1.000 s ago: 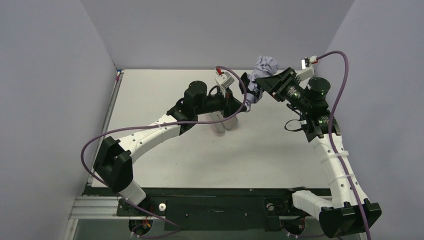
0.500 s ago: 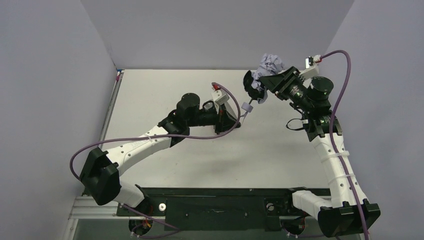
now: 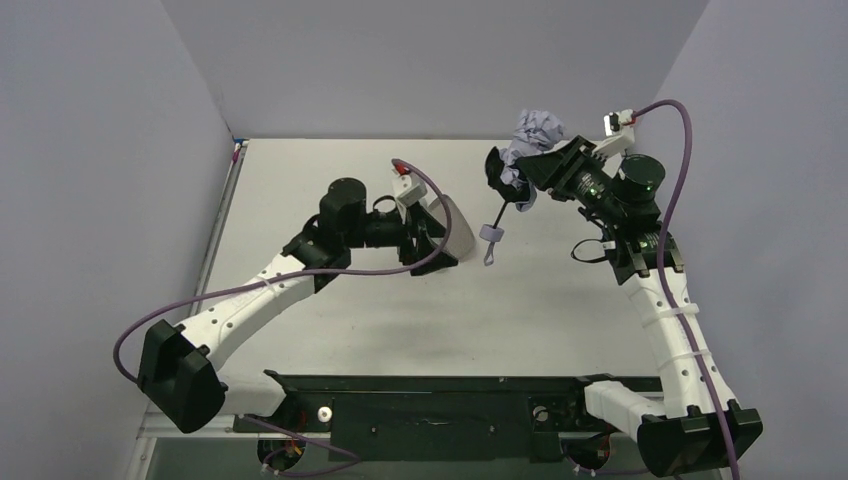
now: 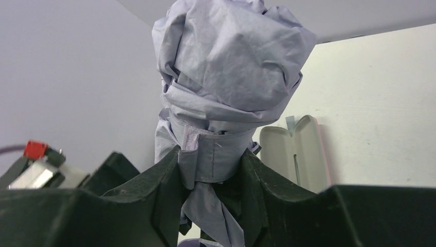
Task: Open the umbrella
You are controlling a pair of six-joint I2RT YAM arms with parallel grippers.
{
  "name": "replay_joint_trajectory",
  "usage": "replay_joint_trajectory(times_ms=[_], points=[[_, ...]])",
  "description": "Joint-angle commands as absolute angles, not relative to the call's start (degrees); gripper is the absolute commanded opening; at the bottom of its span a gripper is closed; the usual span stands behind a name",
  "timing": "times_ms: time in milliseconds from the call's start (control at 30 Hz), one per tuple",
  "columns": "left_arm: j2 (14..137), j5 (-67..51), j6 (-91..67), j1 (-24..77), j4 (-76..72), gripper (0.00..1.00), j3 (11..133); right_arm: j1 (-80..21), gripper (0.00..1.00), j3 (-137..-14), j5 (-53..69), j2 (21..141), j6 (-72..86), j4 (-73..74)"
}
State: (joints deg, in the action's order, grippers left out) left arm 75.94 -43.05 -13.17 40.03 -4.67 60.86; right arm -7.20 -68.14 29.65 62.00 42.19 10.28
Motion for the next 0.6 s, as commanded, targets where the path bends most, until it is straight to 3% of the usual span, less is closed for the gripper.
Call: replay_joint_trajectory(times_ms=[0, 267, 433, 567], points=[[74.07, -47.42, -14.36, 35.67, -2.75, 0.76, 67.36, -9.26, 0.0, -68.56, 32.79, 58.11, 39.46, 3.37], [76.89, -33.15, -11.71, 39.31, 7.19, 0.79, 77.26, -14.14, 0.0, -68.47, 21.47, 56.88, 34.1, 13.54], [80.3, -35.95, -15.81, 41.68, 4.09, 0.79, 78.42, -14.25, 0.0, -67.67, 26.93, 57.66, 35.67, 11.64], [83.12, -43.65, -25.7, 41.72, -6.68, 0.77, 76.36, -14.24, 0.0, -68.74, 31.45, 58.07, 36.56, 10.56]])
